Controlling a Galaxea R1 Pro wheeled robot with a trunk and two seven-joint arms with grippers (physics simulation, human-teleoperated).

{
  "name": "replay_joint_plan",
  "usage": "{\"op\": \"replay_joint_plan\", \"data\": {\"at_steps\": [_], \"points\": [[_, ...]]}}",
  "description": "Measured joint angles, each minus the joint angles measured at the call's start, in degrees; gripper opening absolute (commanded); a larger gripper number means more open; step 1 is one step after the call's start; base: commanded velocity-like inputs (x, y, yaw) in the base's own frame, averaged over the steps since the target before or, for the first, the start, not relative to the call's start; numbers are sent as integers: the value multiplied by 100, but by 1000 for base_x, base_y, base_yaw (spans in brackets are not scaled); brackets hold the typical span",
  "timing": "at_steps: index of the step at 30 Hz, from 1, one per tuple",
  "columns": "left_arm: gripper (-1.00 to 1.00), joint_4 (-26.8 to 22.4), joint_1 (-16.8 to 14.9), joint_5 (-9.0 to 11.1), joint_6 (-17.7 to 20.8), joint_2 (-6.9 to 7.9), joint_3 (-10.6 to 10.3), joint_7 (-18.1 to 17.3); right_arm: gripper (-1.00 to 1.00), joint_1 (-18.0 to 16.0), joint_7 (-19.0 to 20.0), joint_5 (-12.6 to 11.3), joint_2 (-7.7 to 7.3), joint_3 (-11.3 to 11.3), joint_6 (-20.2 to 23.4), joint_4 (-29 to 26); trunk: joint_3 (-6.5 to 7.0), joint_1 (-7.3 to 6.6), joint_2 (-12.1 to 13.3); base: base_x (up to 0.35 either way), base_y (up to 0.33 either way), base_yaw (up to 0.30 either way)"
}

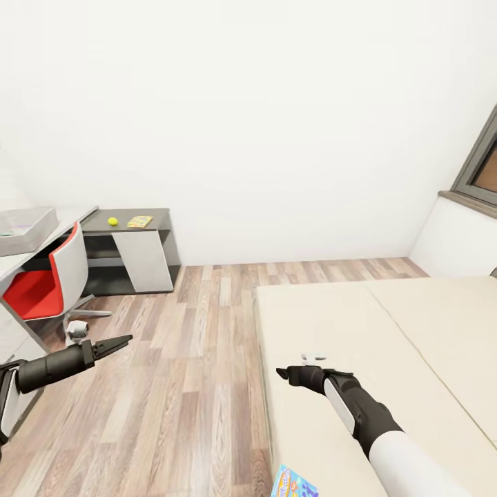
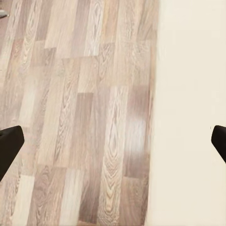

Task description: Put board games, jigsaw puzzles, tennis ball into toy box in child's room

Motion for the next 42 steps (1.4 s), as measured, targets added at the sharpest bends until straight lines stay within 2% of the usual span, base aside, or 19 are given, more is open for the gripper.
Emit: {"op": "replay_joint_plan", "data": {"at_steps": [42], "points": [[100,22,-4,0,0,8,8,0,100,0,5,6,0,-1,-94,0,0,0,0,0,278,-5]]}}
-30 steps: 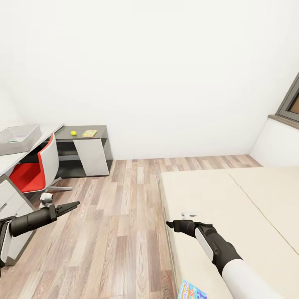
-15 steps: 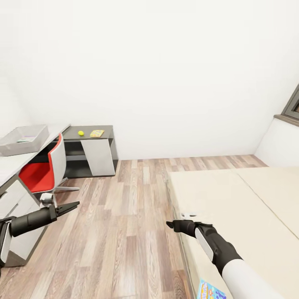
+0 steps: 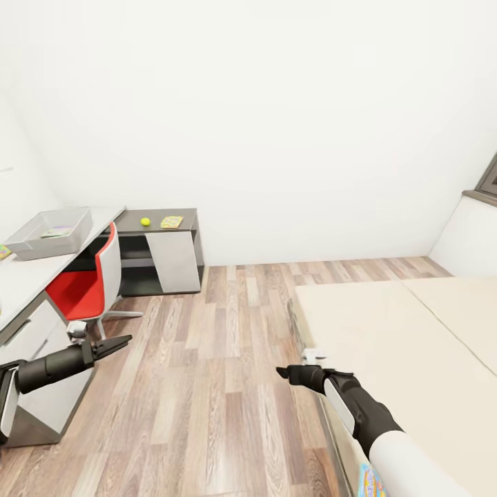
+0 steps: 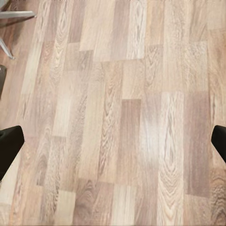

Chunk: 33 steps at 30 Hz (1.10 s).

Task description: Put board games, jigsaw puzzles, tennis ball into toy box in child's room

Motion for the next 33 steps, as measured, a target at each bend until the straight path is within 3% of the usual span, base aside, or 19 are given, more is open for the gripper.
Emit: {"op": "replay_joint_plan", "data": {"at_steps": [11,24,33], "points": [[100,7,-1,0,0,0,0,0,100,1,10,-9,-1,-6,-18,-2,0,0,0,0,243,-200],[100,8,-1,0,0,1,0,-1,100,0,3,-8,7,0,-26,-1,0,0,0,0,26,-100],[100,8,-1,0,0,0,-1,-1,100,1,12,-1,8,-8,-26,-3,-18,0,0,0,17,-236]]}}
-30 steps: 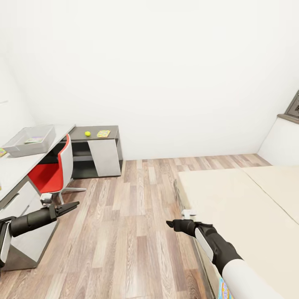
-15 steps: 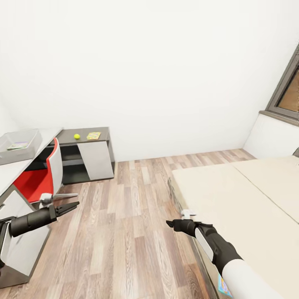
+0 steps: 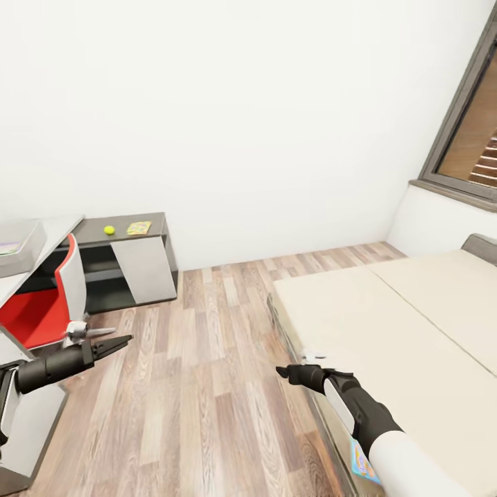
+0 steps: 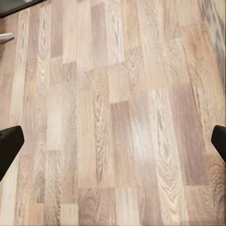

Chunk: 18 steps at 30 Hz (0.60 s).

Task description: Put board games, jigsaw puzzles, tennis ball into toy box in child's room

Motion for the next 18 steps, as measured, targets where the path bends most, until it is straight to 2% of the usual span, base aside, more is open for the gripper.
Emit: {"op": "replay_joint_plan", "data": {"at_steps": [8,18], "points": [[100,-1,-2,0,0,0,0,0,100,0,1,4,0,2,-1,0,-19,0,0,0,89,-263],[100,-1,-1,0,0,0,0,0,100,0,-3,5,0,7,-1,0,-44,0,0,0,152,-266]]}}
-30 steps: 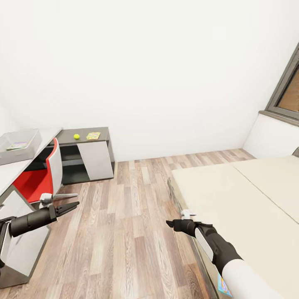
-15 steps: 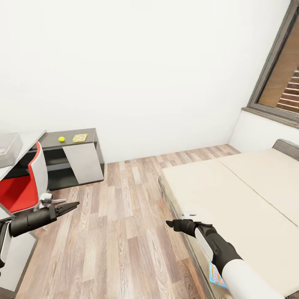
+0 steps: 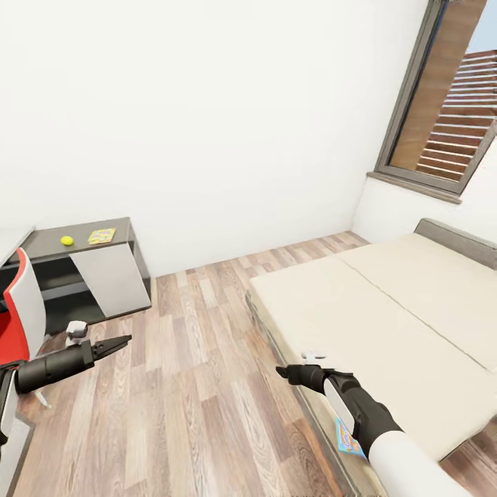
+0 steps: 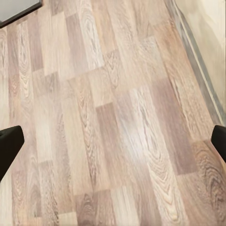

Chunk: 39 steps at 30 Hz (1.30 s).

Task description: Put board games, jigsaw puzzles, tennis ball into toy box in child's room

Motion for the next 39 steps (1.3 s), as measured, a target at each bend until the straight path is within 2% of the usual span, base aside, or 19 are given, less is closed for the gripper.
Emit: {"op": "replay_joint_plan", "data": {"at_steps": [39], "points": [[100,0,2,0,0,0,0,32,100,0,-5,8,0,0,-2,0,-96,0,0,0,207,-266]]}}
